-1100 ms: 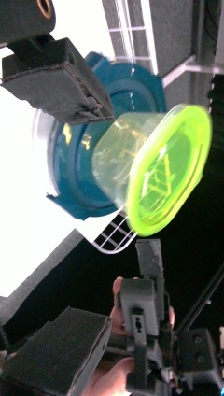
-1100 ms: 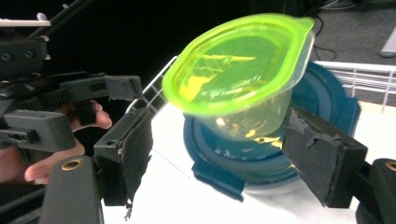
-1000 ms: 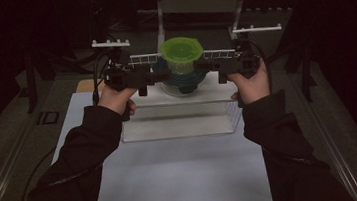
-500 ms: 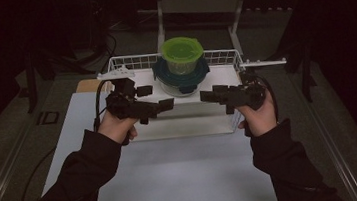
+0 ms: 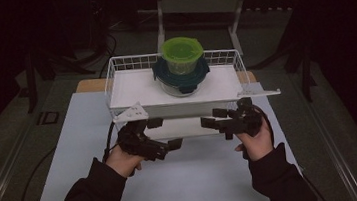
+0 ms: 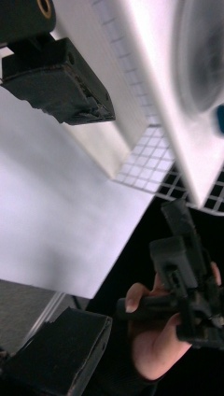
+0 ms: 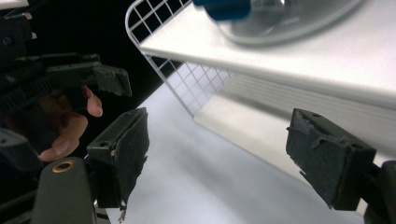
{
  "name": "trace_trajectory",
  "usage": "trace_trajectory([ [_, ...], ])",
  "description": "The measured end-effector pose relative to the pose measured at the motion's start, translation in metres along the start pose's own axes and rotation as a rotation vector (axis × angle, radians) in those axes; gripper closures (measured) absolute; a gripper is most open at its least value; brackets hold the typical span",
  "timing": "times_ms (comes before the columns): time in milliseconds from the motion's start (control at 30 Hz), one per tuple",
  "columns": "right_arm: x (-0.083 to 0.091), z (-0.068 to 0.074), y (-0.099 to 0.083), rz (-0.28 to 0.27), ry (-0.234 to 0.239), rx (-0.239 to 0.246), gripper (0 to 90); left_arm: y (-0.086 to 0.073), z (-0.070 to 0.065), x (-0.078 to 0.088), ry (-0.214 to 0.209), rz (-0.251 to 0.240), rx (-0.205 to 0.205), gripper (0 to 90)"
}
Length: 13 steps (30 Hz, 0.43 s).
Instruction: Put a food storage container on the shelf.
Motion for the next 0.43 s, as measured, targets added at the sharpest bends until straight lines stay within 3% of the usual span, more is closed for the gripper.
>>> trace_trajectory([
  [167, -0.003, -0.005, -0.019, 0.016, -0.007, -0.002, 20.4, -0.023, -0.006, -0.005, -0.015, 0.015, -0.009, 3.3],
  [433, -0.001, -0.005, -0.036, 0.009, -0.021, 0.017, 20.4, -0.04, -0.011, -0.006, -0.009, 0.02, -0.05, 3.3],
])
Point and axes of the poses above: each handheld gripper's, and its own axes: x roughly backward along the jaws, y roughly out of its top, z roughly to its left, the point moved 9 cm from there along -x, roughly forward along the jaws, and after that the axes turned 5 degrees about z, right-handed, at the moved point
